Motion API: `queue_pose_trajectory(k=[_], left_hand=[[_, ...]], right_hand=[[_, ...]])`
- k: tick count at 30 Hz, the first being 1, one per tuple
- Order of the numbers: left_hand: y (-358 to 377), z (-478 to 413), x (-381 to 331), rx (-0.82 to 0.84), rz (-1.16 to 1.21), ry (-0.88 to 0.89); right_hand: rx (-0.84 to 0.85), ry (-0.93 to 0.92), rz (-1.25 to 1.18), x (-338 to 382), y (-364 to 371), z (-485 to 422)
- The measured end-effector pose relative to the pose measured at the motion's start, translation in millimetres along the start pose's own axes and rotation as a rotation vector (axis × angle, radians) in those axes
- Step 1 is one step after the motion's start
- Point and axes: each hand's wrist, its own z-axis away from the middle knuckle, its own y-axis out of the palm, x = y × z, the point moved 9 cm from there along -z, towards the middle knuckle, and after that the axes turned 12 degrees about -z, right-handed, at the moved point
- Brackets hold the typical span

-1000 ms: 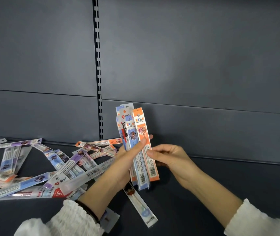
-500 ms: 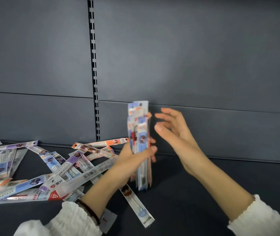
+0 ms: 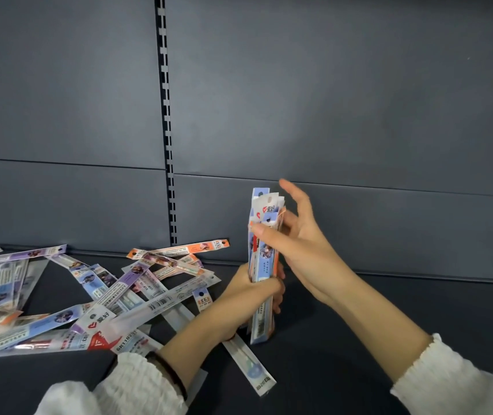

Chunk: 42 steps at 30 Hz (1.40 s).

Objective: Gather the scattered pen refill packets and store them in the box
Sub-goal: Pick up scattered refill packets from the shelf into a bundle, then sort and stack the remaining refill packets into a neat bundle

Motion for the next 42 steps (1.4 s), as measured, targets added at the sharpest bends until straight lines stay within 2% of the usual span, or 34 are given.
queue_pose_trajectory(k=[5,8,12,15,18,21,24,26,30,35,40,42], left_hand=[[7.1,-5.6,-3.3,-0.016,0.140,-0.017],[8.9,-4.3,-3.4,0.042,0.244,-0.044],[-8.2,-3.2,-5.1,0.114,0.527,-0.094],[-28.2,1.2,-14.3,0.211,0.725,-0.067],[-46.4,6.7,-7.0,0.200,0.766,-0.079],[-60.6,7.3,8.6,0.066,0.668,-0.124],[-74.7,8.4,20.3,-0.108,0.644,-0.187],[-79.5,9.8,21.0,-0.149,0.638,-0.209],[-76.0,12.4,20.9,-0.103,0.541,-0.240],[-37.2,13.3,25.9,0.027,0.051,-0.353],[-15.5,-6.4,34.4,-0.002,-0.113,-0.520],[-12.4,-19.5,33.0,-0.056,-0.209,-0.510]], right_hand=[[-0.090,0.043,0.100,-13.9,-8.0,-2.2],[-0.103,0.058,0.102,-15.0,-12.3,-3.1],[-0.100,0.086,0.059,-24.1,-29.0,-5.0],[-0.123,0.218,0.185,-53.2,-42.8,-1.6],[-0.002,0.332,0.367,-85.9,-31.6,8.0],[0.160,0.260,0.583,-92.6,-7.1,18.3],[0.396,0.197,0.949,-96.2,17.8,34.7],[0.416,0.222,1.007,-96.0,21.0,39.4],[0.264,0.317,0.912,-93.4,-1.8,32.6],[-0.007,0.387,0.897,-76.6,-64.2,22.6],[-0.424,0.331,0.636,-52.4,-135.5,27.9],[-0.507,0.297,0.520,-48.7,-146.3,30.6]])
